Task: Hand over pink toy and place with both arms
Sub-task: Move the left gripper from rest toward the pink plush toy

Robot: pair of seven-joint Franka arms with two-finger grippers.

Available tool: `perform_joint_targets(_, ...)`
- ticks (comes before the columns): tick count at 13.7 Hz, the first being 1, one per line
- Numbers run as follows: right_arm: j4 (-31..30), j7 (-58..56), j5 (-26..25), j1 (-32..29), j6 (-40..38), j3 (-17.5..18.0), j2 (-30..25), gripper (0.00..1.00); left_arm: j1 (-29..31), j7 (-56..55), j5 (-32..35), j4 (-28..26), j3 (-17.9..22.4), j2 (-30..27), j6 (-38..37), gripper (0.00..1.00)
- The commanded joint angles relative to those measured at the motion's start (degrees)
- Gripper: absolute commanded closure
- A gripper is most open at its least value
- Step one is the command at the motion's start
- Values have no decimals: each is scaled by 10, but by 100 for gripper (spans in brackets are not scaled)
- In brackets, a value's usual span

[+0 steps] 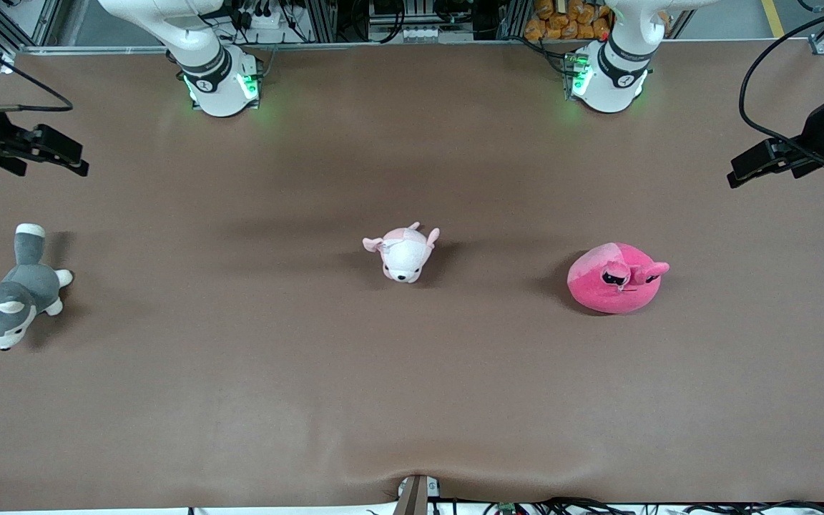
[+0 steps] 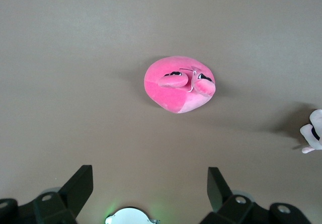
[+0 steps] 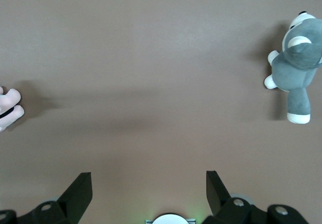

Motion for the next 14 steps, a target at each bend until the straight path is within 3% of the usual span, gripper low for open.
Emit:
perform_joint_targets(1,7,9,-3,14,0,-3,14,0,2,3,10,8,-5,-3,-12,0)
perform_joint_targets(10,4,8,-7,18,-2,-3,20,0,1,-7,6,10,-5,3,-12,0)
perform_joint_targets(14,4,8,-7,19,-3,-3,21,0,-4,-42,3,5,-6,34,-27,0)
